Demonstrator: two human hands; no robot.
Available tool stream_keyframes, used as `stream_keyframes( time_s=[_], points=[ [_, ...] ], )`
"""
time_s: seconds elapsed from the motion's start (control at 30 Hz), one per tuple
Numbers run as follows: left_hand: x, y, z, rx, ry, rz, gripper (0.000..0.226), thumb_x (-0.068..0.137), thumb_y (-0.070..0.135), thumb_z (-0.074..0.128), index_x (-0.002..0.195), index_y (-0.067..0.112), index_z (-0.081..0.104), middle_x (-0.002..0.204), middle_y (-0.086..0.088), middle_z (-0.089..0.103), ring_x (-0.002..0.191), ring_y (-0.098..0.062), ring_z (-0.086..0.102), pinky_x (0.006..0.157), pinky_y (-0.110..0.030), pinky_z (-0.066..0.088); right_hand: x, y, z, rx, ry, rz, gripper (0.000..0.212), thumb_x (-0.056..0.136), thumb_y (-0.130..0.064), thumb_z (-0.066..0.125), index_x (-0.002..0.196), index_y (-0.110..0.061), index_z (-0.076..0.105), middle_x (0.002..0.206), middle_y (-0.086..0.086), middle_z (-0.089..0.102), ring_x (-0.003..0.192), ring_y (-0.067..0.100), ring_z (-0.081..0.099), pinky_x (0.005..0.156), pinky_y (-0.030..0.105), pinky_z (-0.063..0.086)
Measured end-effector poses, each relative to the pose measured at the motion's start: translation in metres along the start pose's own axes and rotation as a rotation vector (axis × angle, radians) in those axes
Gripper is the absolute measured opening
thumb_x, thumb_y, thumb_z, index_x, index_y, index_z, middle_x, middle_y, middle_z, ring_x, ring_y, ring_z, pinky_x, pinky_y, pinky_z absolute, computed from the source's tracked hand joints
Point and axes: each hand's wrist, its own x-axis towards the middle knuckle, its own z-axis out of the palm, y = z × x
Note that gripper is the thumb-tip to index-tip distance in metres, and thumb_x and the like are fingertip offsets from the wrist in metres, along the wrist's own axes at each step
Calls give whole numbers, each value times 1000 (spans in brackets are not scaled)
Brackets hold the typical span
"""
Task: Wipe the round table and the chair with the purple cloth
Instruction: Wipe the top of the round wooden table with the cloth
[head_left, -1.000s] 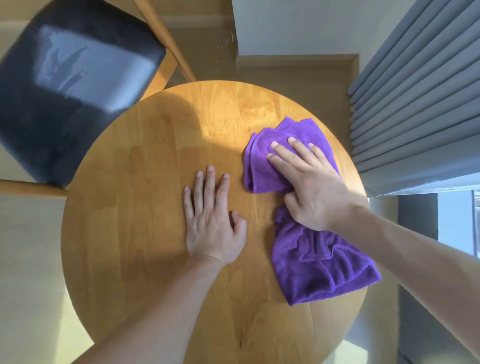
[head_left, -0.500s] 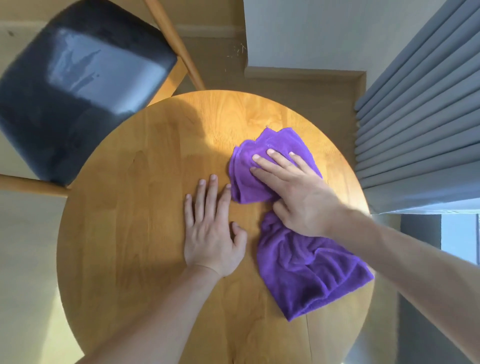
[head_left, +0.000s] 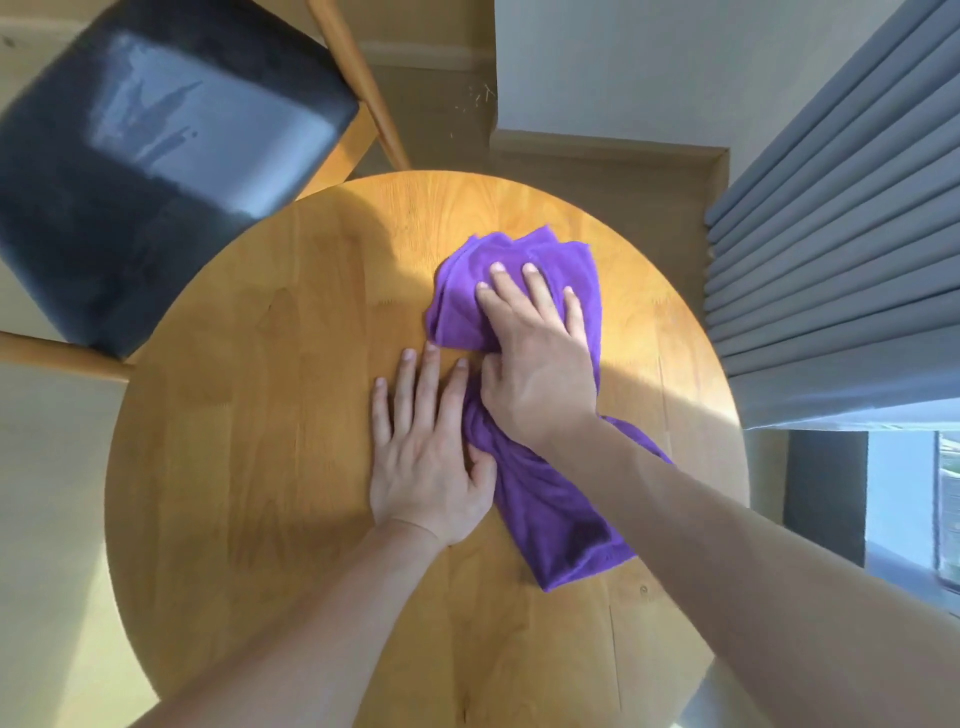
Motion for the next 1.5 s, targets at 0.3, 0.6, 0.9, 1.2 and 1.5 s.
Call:
stream_keyframes(
  time_s=[0.3,0.6,0.9,1.2,1.5],
  points=[
    [1,1,-2,-18,12,7,82,77,33,43,156,15,37,171,-12,19,159,-30,12,126,-58,14,-22,71,-23,12,96,2,74,79,-29,40,151,-17,45,163,0,34,154,25,20,124,50,16],
    [1,0,1,-20,0,22,82,78,33,44,158,14,36,171,-13,17,159,-32,11,125,-59,14,-20,57,-14,-13,180,148,74,78,-23,44,152,-16,43,164,0,31,155,27,18,125,50,13],
    [3,1,-2,10,-30,27,84,77,33,40,158,15,33,171,-13,15,159,-33,10,125,-60,14,-1,3,5,-83,188,373,81,79,-33,36,158,-18,31,167,0,24,155,28,17,124,54,14],
    [3,1,-3,-1,-25,40,82,74,33,43,153,11,39,166,-15,30,158,-34,15,125,-60,15,30,13,-10,-95,-168,-245,79,79,-34,27,158,-27,31,168,-10,19,156,24,8,125,52,5],
    [1,4,-2,1,-24,-34,86,77,30,43,156,-3,28,167,-15,26,159,-25,11,128,-52,16,59,-16,4,-33,-68,-129,77,85,-35,40,160,-22,26,169,-4,17,157,25,5,126,50,0]
  ],
)
